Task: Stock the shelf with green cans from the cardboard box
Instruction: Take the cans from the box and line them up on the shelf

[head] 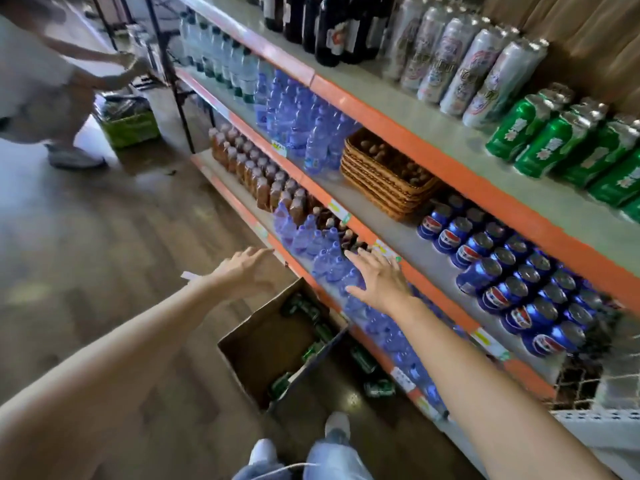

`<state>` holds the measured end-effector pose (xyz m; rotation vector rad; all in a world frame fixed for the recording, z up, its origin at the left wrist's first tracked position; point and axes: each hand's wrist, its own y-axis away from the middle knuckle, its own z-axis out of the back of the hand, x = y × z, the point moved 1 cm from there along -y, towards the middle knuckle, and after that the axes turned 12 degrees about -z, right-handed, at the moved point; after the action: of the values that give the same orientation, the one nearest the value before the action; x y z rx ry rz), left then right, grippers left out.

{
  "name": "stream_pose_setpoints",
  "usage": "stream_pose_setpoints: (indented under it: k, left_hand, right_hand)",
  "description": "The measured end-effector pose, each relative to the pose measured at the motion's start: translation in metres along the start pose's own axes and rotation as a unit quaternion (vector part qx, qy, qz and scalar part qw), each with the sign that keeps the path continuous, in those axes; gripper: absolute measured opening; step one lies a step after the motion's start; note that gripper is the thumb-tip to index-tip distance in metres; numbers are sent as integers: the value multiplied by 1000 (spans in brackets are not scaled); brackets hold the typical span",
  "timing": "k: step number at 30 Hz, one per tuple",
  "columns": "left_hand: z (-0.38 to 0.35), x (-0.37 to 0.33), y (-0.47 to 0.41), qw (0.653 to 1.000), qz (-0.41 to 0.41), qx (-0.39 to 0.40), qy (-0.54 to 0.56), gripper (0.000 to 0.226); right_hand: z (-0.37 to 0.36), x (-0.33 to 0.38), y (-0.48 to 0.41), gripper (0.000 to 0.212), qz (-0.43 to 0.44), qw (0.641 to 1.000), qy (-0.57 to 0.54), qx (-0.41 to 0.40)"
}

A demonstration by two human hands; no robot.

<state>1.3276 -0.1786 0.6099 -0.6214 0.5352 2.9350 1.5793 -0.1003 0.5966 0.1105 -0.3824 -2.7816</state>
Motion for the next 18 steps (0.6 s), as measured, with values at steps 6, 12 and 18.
stream_pose_setpoints:
  k: [6, 12, 18]
  left_hand:
    - [-91, 58, -8, 994, 62, 57, 65, 74]
    - [-198, 90, -45, 983, 93, 106, 118, 76]
    - [-309, 121, -96, 975, 115, 129, 137, 74]
  right_hand:
    - [-86, 15, -28, 72, 17, 995, 20, 91]
    - [-187, 19, -76, 70, 54, 987, 25, 151]
    - [-290, 12, -139, 71, 54, 981, 15, 184]
